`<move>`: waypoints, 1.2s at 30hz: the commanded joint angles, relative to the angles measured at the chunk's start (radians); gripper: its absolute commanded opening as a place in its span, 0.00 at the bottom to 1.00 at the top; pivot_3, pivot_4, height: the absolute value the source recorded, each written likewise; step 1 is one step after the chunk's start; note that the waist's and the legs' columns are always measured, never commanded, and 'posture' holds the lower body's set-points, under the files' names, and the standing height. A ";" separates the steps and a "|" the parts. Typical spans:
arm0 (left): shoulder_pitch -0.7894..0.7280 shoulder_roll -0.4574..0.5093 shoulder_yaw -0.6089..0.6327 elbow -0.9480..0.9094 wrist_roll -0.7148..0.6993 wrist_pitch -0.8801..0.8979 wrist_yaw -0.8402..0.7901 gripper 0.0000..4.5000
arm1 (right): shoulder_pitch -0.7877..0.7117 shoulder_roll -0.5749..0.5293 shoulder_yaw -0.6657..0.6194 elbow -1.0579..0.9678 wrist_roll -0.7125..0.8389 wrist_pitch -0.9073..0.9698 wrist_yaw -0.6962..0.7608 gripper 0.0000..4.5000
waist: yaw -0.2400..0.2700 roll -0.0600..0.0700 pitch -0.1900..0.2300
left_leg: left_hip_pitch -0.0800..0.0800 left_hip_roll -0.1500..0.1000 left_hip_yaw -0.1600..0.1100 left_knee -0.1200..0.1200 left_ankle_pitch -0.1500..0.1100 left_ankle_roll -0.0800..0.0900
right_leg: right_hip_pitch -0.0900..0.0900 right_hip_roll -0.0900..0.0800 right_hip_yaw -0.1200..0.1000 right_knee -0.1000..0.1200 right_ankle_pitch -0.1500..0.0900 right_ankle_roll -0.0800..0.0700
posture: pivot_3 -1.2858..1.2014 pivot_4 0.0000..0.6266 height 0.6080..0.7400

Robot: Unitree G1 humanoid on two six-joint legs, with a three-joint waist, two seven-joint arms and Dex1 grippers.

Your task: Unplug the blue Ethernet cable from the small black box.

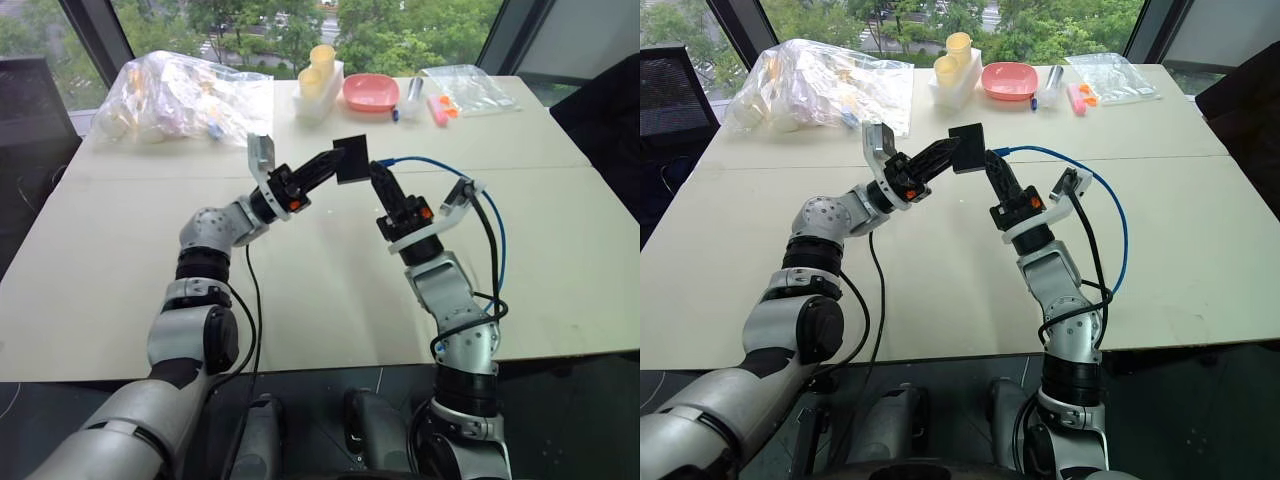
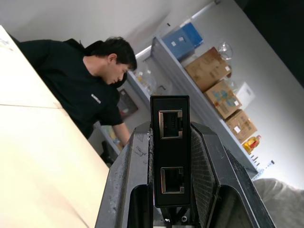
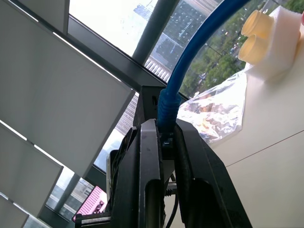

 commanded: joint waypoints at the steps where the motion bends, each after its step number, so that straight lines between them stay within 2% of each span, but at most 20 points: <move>1: 0.012 0.120 -0.003 -0.043 0.000 0.020 -0.060 0.12 | -0.010 -0.047 -0.106 0.005 -0.065 -0.110 -0.049 0.02 | -0.001 0.000 0.000 | 0.000 0.000 0.000 0.000 0.000 0.000 | 0.000 0.000 0.000 0.000 0.000 0.000 | 0.52 0.24 1.00; 5: 0.009 0.192 -0.029 -0.021 0.011 0.019 -0.094 0.12 | -0.015 -0.078 -0.130 0.017 -0.067 -0.126 -0.055 0.02 | 0.001 0.000 0.000 | 0.000 0.000 0.000 0.000 0.000 0.000 | 0.000 0.000 0.000 0.000 0.000 0.000 | 0.52 0.24 1.00; 8: 0.000 0.210 -0.034 -0.002 0.015 0.006 -0.101 0.12 | -0.016 -0.096 -0.131 0.024 -0.072 -0.128 -0.054 0.02 | 0.003 0.000 0.000 | -0.001 0.000 0.000 0.000 0.000 0.000 | 0.000 0.000 0.000 -0.001 0.000 -0.001 | 0.52 0.24 1.00; 12: -0.009 0.205 -0.037 0.007 0.012 -0.010 -0.096 0.12 | -0.005 -0.125 -0.103 0.026 -0.093 -0.120 -0.038 0.02 | 0.003 0.000 0.000 | -0.001 0.000 0.000 0.000 0.000 0.000 | 0.000 0.000 0.000 -0.001 -0.001 -0.002 | 0.52 0.24 1.00; 18: 0.007 0.170 -0.073 -0.034 0.011 -0.007 -0.103 0.12 | 0.035 -0.173 0.012 -0.004 -0.162 -0.077 0.050 0.02 | 0.002 0.000 0.000 | -0.001 0.000 0.000 0.000 0.000 0.000 | 0.000 0.000 0.000 -0.001 -0.001 -0.001 | 0.52 0.24 1.00; 22: 0.021 0.161 -0.129 -0.070 0.032 -0.014 -0.138 0.12 | 0.082 -0.226 0.092 -0.056 -0.137 -0.004 0.160 0.02 | 0.002 0.000 0.000 | -0.001 0.000 0.000 0.000 0.000 0.000 | -0.001 0.000 0.000 -0.001 -0.001 -0.002 | 0.52 0.24 1.00; 25: 0.012 0.170 -0.140 -0.062 0.043 -0.018 -0.160 0.12 | 0.104 -0.249 0.094 -0.088 -0.065 0.046 0.200 0.02 | 0.003 0.000 0.000 | -0.001 0.000 0.000 0.000 0.000 0.000 | -0.001 0.000 0.000 -0.001 -0.002 -0.004 | 0.52 0.24 1.00; 31: -0.008 0.171 -0.132 -0.030 0.052 -0.034 -0.168 0.12 | 0.106 -0.241 0.072 -0.080 -0.037 0.047 0.189 0.02 | 0.002 0.000 0.000 | -0.001 0.000 0.000 0.000 0.000 0.000 | -0.001 0.000 0.000 -0.001 -0.002 -0.004 | 0.52 0.24 1.00; 34: -0.005 0.162 -0.129 -0.037 0.048 -0.034 -0.165 0.12 | 0.098 -0.204 0.043 -0.061 -0.012 0.029 0.165 0.28 | 0.002 0.000 0.000 | -0.001 0.000 0.000 0.000 0.000 0.000 | -0.001 0.000 0.000 -0.001 -0.002 -0.004 | 0.52 0.24 1.00; 36: -0.002 0.156 -0.125 -0.044 0.041 -0.028 -0.163 0.12 | 0.099 -0.196 0.040 -0.060 -0.003 0.042 0.162 0.49 | 0.003 0.000 0.000 | -0.001 0.000 0.000 0.000 0.000 0.000 | -0.001 0.000 0.000 -0.001 -0.002 -0.004 | 0.52 0.24 1.00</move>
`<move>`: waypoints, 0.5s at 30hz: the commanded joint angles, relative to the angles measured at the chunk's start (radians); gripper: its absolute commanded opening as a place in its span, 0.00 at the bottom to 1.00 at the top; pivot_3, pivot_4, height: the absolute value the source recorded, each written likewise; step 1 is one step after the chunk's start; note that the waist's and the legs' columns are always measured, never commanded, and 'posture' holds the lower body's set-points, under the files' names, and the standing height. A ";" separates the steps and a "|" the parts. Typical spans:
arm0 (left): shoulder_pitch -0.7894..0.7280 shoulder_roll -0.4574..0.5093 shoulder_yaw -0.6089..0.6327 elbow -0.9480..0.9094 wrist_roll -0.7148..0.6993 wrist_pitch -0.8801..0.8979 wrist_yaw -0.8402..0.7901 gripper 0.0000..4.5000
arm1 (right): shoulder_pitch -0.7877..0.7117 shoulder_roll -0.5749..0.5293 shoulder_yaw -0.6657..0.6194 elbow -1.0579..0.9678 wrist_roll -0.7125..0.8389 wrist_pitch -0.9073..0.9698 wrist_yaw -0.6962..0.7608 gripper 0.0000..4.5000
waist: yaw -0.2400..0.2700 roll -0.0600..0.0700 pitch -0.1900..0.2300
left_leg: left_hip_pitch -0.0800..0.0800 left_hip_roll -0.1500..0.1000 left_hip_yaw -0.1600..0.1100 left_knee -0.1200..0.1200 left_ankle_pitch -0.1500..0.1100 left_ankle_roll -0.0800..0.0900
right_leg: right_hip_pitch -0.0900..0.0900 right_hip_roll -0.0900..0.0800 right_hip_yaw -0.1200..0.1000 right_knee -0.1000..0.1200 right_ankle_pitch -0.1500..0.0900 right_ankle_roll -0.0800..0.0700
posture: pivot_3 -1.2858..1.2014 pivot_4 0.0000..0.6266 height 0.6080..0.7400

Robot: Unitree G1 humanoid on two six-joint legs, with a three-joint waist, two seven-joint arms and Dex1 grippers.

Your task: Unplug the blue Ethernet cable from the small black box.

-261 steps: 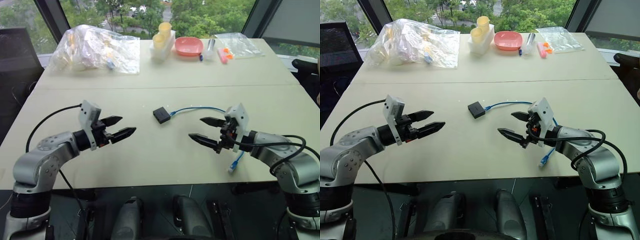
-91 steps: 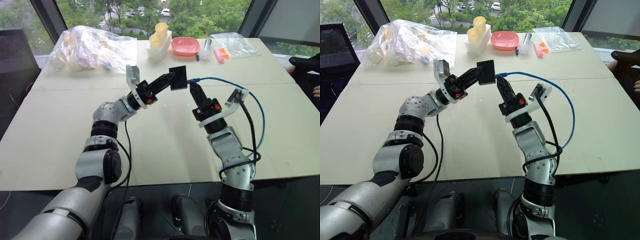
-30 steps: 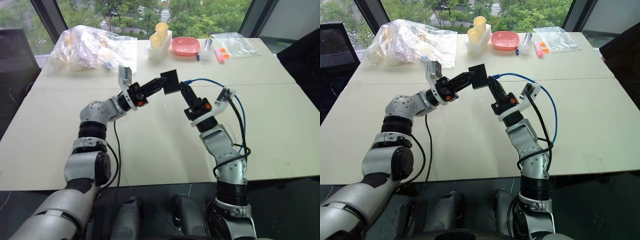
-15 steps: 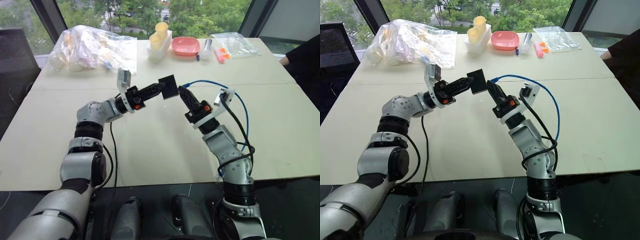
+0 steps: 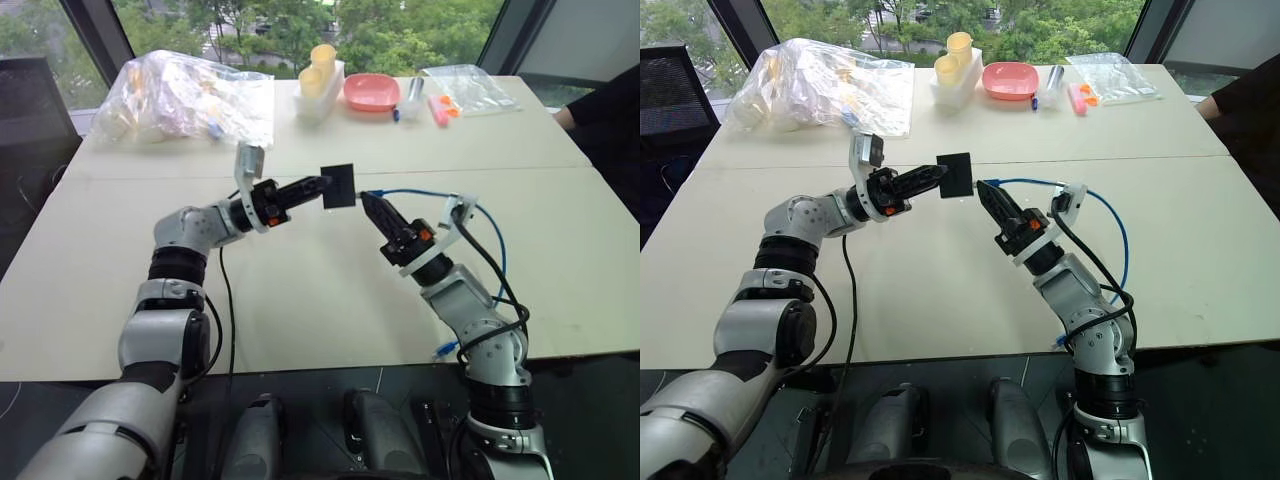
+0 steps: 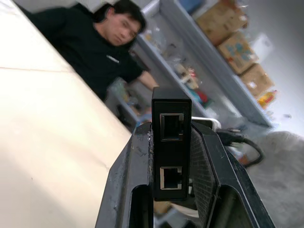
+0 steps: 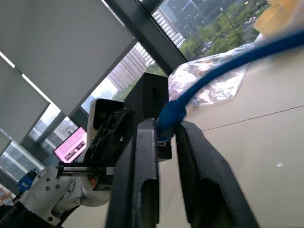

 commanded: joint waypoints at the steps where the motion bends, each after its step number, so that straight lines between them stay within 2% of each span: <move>1: -0.029 0.001 0.031 -0.028 -0.022 -0.007 -0.001 0.12 | 0.000 0.017 -0.016 -0.024 0.041 0.009 -0.001 0.60 | 0.001 0.000 0.000 | 0.000 0.000 0.000 0.000 0.000 0.000 | 0.000 0.000 0.000 0.000 0.000 0.000 | 0.52 0.24 1.00; 3: -0.027 -0.004 0.036 -0.034 -0.030 0.006 -0.006 0.12 | -0.001 0.026 -0.016 -0.025 0.063 0.028 -0.005 0.83 | 0.002 0.000 0.000 | 0.000 0.000 0.000 0.000 0.000 0.000 | 0.000 0.000 0.000 0.000 0.000 0.000 | 0.52 0.24 1.00; 11: -0.017 0.000 0.038 -0.041 -0.023 0.006 -0.010 0.12 | -0.016 0.079 -0.065 0.002 0.080 0.003 -0.060 0.83 | 0.002 0.000 0.000 | 0.000 0.000 0.000 0.000 0.000 0.000 | 0.000 0.000 0.000 0.000 0.000 0.000 | 0.52 0.24 1.00; 13: -0.027 -0.013 0.035 -0.015 0.034 -0.111 0.071 0.12 | -0.023 0.058 -0.097 0.043 -0.001 -0.044 -0.102 0.83 | 0.002 0.000 0.000 | 0.000 0.000 0.000 0.000 0.000 0.000 | 0.000 0.000 0.000 0.000 0.000 0.000 | 0.52 0.24 1.00; 15: -0.027 -0.032 0.001 -0.006 0.136 -0.303 0.183 0.12 | -0.016 -0.007 -0.097 0.046 -0.091 -0.056 -0.112 0.83 | 0.005 0.000 0.000 | 0.000 0.000 0.000 0.000 0.000 0.000 | 0.000 0.000 0.000 0.000 0.000 0.000 | 0.52 0.24 1.00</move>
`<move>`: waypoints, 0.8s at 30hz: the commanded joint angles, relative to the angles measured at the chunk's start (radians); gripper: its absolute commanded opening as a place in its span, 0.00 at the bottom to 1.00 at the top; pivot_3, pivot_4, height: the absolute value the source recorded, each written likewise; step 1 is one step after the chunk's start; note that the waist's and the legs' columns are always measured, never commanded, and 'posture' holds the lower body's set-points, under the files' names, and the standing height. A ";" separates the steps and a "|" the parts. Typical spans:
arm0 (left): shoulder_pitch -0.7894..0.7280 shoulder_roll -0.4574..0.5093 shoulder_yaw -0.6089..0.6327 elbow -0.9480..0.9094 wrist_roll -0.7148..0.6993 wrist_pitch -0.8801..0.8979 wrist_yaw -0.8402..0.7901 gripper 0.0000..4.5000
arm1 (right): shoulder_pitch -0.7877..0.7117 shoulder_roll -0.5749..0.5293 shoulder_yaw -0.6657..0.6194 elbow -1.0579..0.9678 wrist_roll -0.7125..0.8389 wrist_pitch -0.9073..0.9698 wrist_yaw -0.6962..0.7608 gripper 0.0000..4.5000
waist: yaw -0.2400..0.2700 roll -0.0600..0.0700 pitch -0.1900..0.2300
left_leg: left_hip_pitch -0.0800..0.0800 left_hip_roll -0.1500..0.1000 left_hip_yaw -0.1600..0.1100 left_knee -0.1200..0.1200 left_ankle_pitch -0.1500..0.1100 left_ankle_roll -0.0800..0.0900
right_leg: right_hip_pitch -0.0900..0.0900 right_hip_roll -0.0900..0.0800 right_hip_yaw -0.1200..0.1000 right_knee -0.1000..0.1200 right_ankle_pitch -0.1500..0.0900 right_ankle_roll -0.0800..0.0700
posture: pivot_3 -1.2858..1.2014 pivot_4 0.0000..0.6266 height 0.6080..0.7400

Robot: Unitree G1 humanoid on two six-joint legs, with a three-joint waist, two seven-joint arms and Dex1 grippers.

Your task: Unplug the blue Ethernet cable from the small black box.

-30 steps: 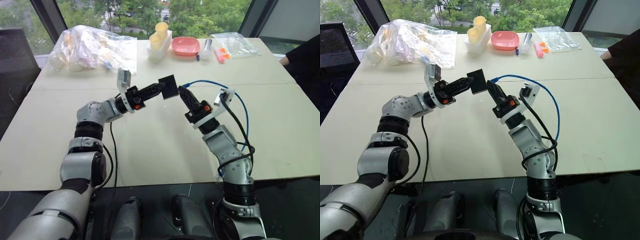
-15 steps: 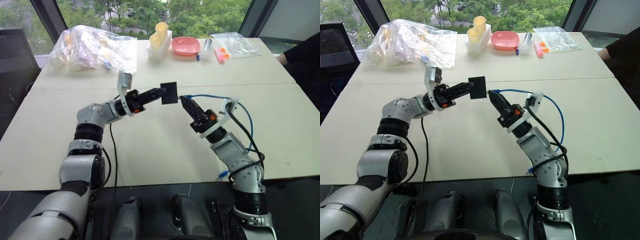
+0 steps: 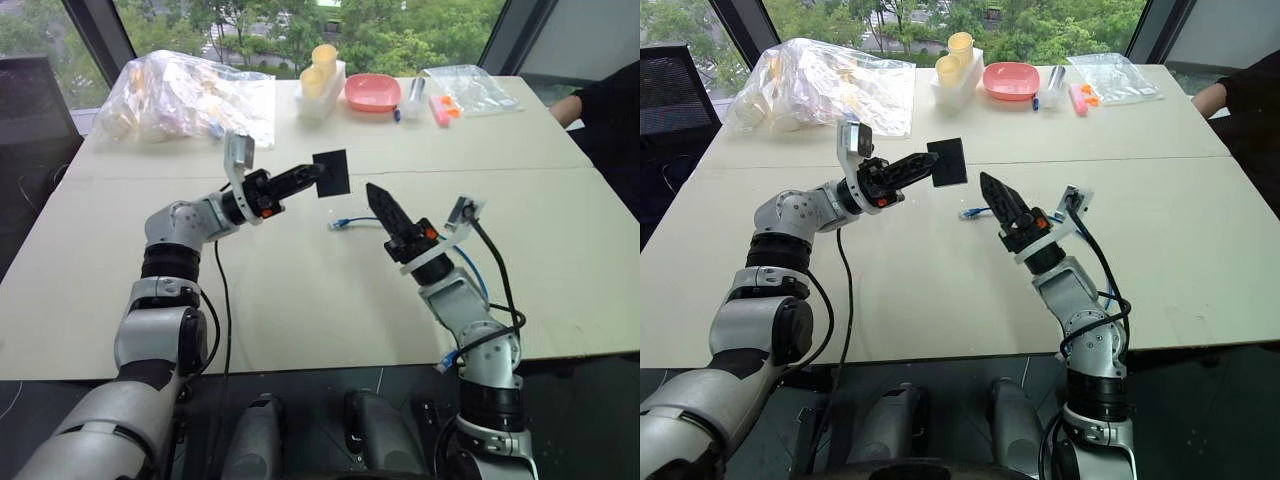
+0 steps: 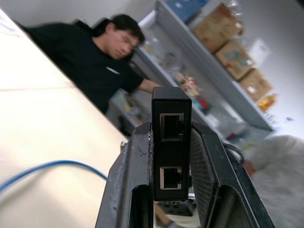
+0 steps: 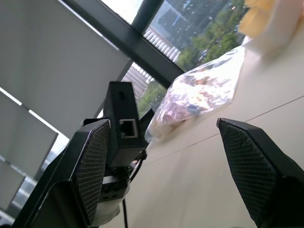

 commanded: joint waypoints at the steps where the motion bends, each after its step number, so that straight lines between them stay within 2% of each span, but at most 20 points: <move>1: -0.024 -0.021 -0.037 0.008 0.155 -0.299 0.166 0.12 | 0.003 -0.108 -0.009 -0.023 -0.149 -0.037 -0.011 0.83 | 0.005 0.000 0.000 | 0.000 0.000 0.000 0.000 0.000 0.000 | 0.000 0.000 0.000 0.000 0.000 0.000 | 0.52 0.24 1.00; 4: 0.006 -0.028 -0.121 0.001 0.302 -0.545 0.224 0.12 | 0.028 -0.214 0.040 -0.078 -0.253 -0.031 0.019 0.83 | 0.005 0.000 0.000 | -0.002 -0.001 0.001 0.000 0.000 0.000 | -0.001 -0.001 0.000 -0.002 0.000 0.000 | 0.52 0.24 1.00; 8: 0.048 -0.069 -0.200 0.067 0.473 -0.839 0.395 0.12 | 0.061 -0.332 0.121 -0.142 -0.386 -0.030 0.068 0.83 | 0.004 0.000 0.000 | -0.004 -0.001 0.002 -0.001 -0.001 0.001 | -0.003 -0.001 0.001 -0.002 0.000 0.001 | 0.52 0.24 1.00; 13: 0.077 -0.132 -0.228 0.204 0.576 -1.028 0.595 0.12 | 0.069 -0.363 0.219 -0.186 -0.471 -0.027 0.115 0.83 | 0.003 0.000 0.000 | -0.004 0.000 0.002 0.000 -0.001 0.001 | -0.003 0.000 0.001 -0.002 0.002 0.004 | 0.52 0.24 1.00; 18: 0.077 -0.156 -0.217 0.290 0.610 -1.105 0.708 0.12 | 0.067 -0.335 0.234 -0.186 -0.503 -0.031 0.115 0.83 | 0.006 -0.001 0.000 | -0.004 0.000 0.002 0.002 -0.001 0.001 | -0.003 0.000 0.000 -0.002 0.002 0.004 | 0.52 0.24 1.00; 19: 0.076 -0.157 -0.211 0.299 0.607 -1.107 0.715 0.34 | 0.067 -0.331 0.234 -0.185 -0.507 -0.032 0.117 0.84 | 0.006 -0.001 0.000 | -0.004 0.000 0.002 0.002 -0.001 0.001 | -0.002 0.000 0.000 -0.002 0.002 0.004 | 0.52 0.24 1.00; 24: 0.082 -0.146 -0.202 0.311 0.601 -1.108 0.721 0.76 | 0.074 -0.317 0.232 -0.181 -0.525 -0.038 0.126 0.84 | 0.005 -0.001 0.000 | -0.004 0.000 0.002 0.002 -0.001 0.001 | -0.002 0.000 0.000 -0.002 0.002 0.004 | 0.52 0.24 1.00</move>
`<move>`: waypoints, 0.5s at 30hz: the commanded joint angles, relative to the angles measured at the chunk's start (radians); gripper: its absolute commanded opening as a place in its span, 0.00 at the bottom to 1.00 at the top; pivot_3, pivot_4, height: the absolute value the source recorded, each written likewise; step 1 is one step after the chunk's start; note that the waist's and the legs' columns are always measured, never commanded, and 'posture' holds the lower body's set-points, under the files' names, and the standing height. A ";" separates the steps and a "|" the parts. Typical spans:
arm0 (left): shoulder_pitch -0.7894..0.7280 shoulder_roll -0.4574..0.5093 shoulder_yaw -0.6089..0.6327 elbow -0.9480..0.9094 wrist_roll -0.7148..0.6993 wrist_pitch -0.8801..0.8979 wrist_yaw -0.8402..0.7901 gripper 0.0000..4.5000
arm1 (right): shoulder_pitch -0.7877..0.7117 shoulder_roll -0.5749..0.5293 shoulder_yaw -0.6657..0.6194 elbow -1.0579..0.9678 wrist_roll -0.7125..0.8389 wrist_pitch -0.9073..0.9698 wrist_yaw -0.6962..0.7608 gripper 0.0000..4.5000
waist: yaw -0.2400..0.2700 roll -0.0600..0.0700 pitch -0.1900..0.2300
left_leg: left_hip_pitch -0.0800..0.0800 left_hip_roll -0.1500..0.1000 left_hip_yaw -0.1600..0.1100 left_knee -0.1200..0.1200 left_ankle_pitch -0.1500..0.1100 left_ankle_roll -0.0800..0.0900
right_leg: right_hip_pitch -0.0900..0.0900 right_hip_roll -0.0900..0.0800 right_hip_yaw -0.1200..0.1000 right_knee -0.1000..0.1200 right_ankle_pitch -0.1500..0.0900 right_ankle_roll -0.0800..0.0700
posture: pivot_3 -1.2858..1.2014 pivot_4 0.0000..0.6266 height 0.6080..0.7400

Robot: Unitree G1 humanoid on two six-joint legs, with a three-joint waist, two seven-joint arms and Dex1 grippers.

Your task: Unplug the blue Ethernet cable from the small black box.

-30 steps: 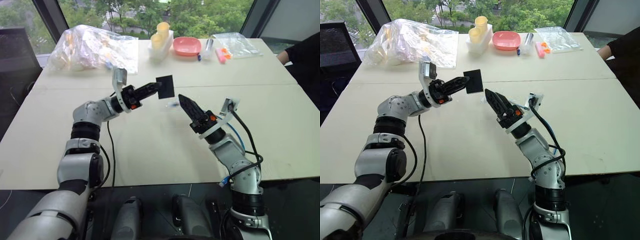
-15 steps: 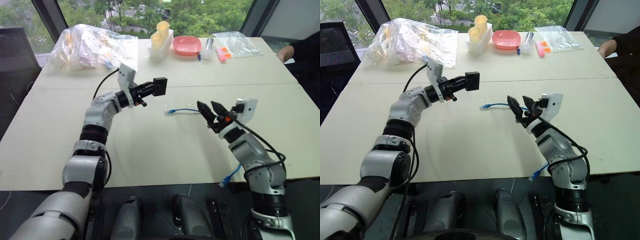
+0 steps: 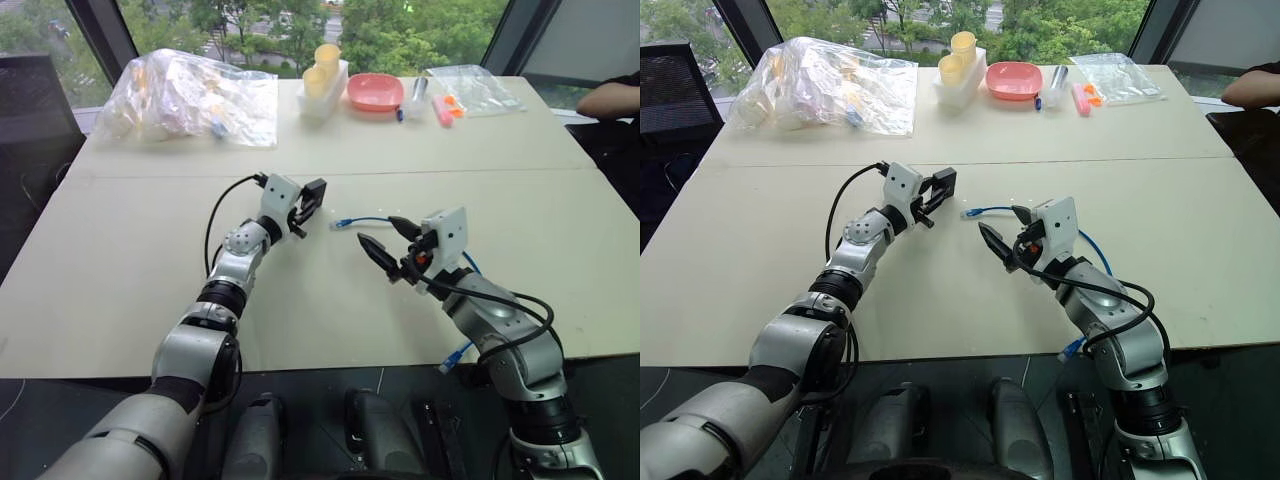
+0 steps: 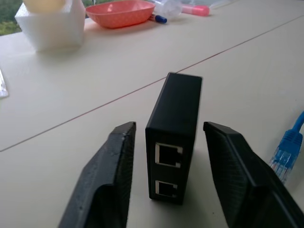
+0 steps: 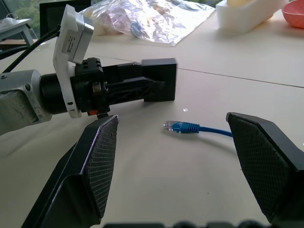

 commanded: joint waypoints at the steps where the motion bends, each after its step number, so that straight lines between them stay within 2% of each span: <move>1: -0.005 0.016 0.021 -0.025 -0.009 -0.007 -0.002 0.84 | 0.004 0.009 -0.012 -0.033 -0.013 -0.020 0.014 0.84 | -0.001 0.000 0.000 | 0.000 0.000 0.000 0.000 0.000 0.000 | 0.000 0.000 0.000 0.000 0.000 0.000 | 0.52 0.24 1.00; 2: -0.003 0.022 0.030 -0.040 -0.022 0.009 -0.015 0.95 | 0.008 0.008 -0.015 -0.033 -0.015 -0.020 0.017 0.84 | -0.001 0.000 0.000 | 0.000 0.000 0.000 0.000 0.000 0.000 | 0.000 0.000 0.000 0.000 0.000 0.000 | 0.52 0.24 1.00; 3: 0.001 0.030 0.044 -0.065 -0.041 0.031 -0.031 0.98 | 0.012 0.006 -0.019 -0.035 -0.016 -0.019 0.021 0.84 | -0.001 0.000 0.000 | 0.000 0.000 0.000 0.000 0.000 0.000 | 0.000 0.000 0.000 0.000 0.000 0.000 | 0.52 0.24 1.00; 6: 0.045 0.090 0.077 -0.273 -0.109 0.176 -0.093 0.98 | 0.033 -0.012 -0.050 -0.062 -0.003 -0.002 0.036 0.84 | -0.005 0.000 0.000 | 0.000 0.000 0.000 0.000 0.000 0.000 | 0.000 0.000 0.000 0.000 0.000 0.000 | 0.52 0.24 1.00; 9: 0.154 0.169 0.087 -0.622 -0.215 0.457 -0.168 0.98 | 0.064 -0.040 -0.081 -0.097 0.022 0.022 0.062 0.84 | -0.007 0.000 0.000 | 0.000 0.001 0.000 -0.001 0.000 0.000 | 0.000 0.000 0.000 0.001 0.000 0.000 | 0.52 0.24 1.00; 12: 0.293 0.298 0.093 -0.968 -0.368 0.753 -0.265 0.98 | 0.093 -0.071 -0.106 -0.110 0.035 0.033 0.095 0.84 | -0.010 0.000 0.000 | 0.001 0.001 0.000 -0.002 0.000 0.000 | 0.000 0.000 0.000 0.001 0.000 0.000 | 0.52 0.24 1.00; 15: 0.418 0.412 0.124 -1.174 -0.472 0.925 -0.311 0.98 | 0.096 -0.081 -0.126 -0.080 0.024 0.017 0.110 0.84 | -0.008 0.001 0.000 | 0.003 0.002 0.000 -0.003 0.000 0.000 | 0.000 0.000 0.000 0.001 -0.002 -0.003 | 0.52 0.24 1.00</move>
